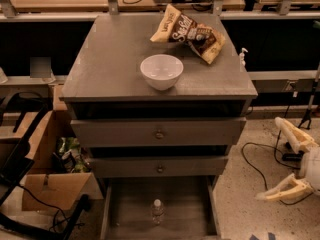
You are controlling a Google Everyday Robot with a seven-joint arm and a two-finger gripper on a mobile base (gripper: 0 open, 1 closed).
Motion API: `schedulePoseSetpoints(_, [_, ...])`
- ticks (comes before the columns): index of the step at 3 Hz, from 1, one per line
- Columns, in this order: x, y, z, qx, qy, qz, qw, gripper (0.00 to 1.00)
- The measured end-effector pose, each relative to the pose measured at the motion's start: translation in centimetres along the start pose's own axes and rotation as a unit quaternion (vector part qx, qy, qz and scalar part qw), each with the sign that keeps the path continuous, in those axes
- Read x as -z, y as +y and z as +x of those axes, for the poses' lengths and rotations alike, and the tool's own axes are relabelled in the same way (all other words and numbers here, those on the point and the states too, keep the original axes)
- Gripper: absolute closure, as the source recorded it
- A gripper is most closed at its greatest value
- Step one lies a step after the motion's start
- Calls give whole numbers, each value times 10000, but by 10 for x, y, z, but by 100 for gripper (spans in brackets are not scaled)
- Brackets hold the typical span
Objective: Pick water bottle from bottom drawer and place on counter
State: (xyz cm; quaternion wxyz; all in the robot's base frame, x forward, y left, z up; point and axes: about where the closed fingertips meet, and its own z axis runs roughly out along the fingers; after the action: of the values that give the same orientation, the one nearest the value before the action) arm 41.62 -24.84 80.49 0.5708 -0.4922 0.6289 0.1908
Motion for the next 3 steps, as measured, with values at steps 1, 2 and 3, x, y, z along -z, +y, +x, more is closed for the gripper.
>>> schedulePoseSetpoints(1, [-41,15,56,-146,72,-145,9998,0])
schedulePoseSetpoints(2, [-93,47,140,-612,92,-322,9976,0])
schedulePoseSetpoints(3, [-135,86,211,-1107,-64,-465,9927,0])
